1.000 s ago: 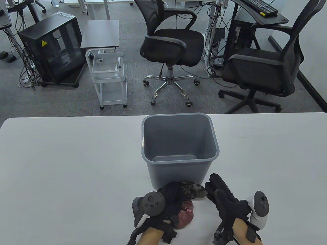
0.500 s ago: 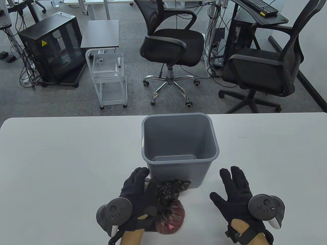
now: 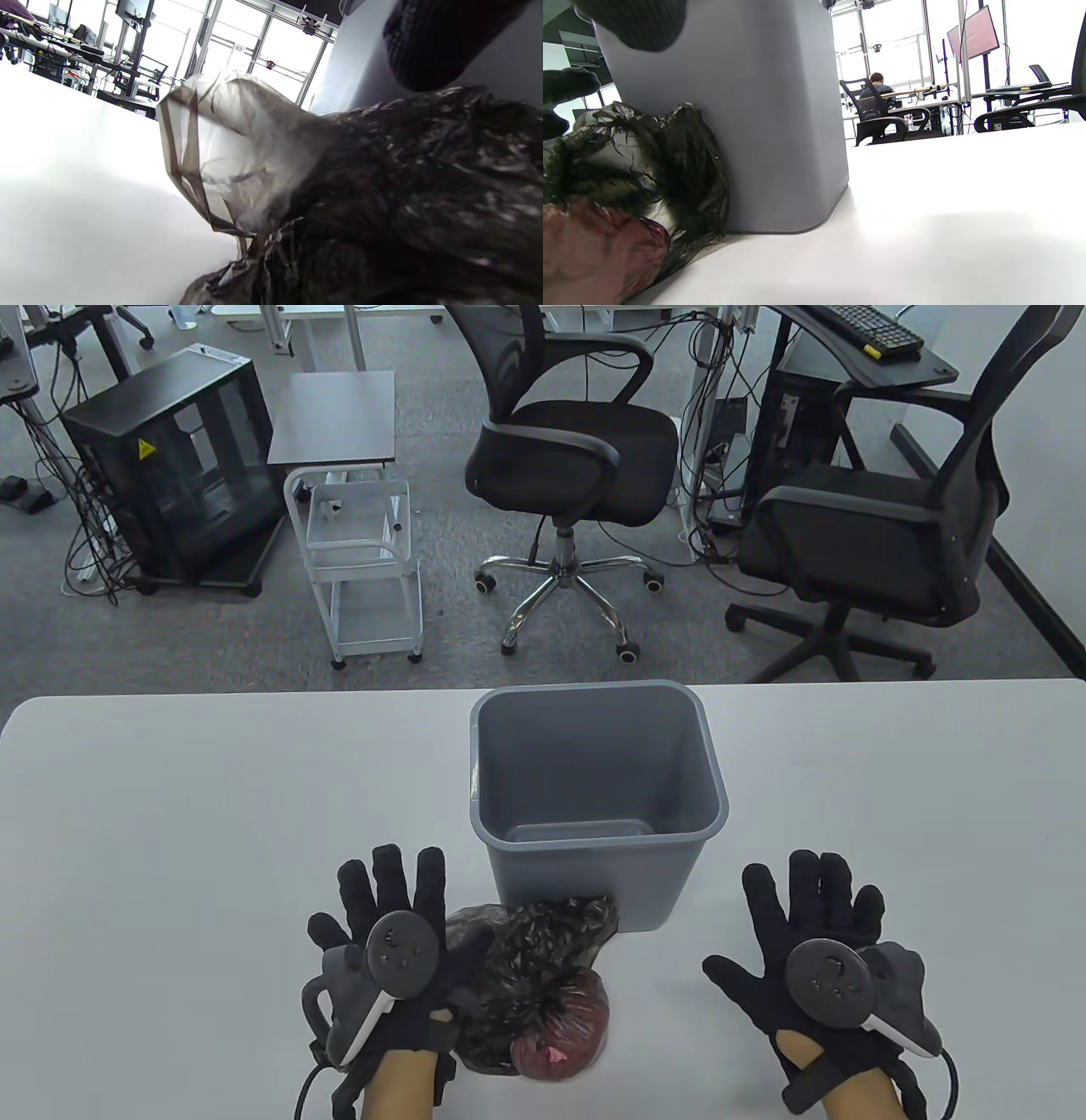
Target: Twist garbage bag top to tighten it
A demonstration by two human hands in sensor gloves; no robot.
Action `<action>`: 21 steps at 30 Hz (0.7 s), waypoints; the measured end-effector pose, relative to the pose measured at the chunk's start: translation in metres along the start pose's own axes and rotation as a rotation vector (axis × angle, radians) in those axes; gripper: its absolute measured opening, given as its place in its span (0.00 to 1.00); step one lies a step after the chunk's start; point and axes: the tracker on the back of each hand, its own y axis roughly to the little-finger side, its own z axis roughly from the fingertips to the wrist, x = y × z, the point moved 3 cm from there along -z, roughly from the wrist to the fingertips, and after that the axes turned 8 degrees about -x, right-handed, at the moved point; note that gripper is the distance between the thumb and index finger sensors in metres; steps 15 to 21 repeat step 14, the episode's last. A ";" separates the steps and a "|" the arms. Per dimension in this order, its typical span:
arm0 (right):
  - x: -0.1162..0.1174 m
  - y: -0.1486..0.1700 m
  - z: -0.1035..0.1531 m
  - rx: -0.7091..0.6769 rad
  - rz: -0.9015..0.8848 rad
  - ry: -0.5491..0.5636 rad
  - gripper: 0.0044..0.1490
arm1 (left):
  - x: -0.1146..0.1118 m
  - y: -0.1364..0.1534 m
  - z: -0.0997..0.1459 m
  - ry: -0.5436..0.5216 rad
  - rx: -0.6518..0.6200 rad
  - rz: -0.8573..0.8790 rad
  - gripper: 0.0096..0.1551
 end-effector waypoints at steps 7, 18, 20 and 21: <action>0.002 -0.001 0.000 -0.002 -0.054 0.006 0.62 | -0.002 -0.002 0.000 -0.003 -0.007 0.036 0.56; 0.005 -0.002 0.000 -0.002 -0.083 -0.014 0.61 | -0.002 -0.002 0.000 -0.012 -0.006 0.051 0.55; 0.005 -0.002 0.000 -0.002 -0.083 -0.014 0.61 | -0.002 -0.002 0.000 -0.012 -0.006 0.051 0.55; 0.005 -0.002 0.000 -0.002 -0.083 -0.014 0.61 | -0.002 -0.002 0.000 -0.012 -0.006 0.051 0.55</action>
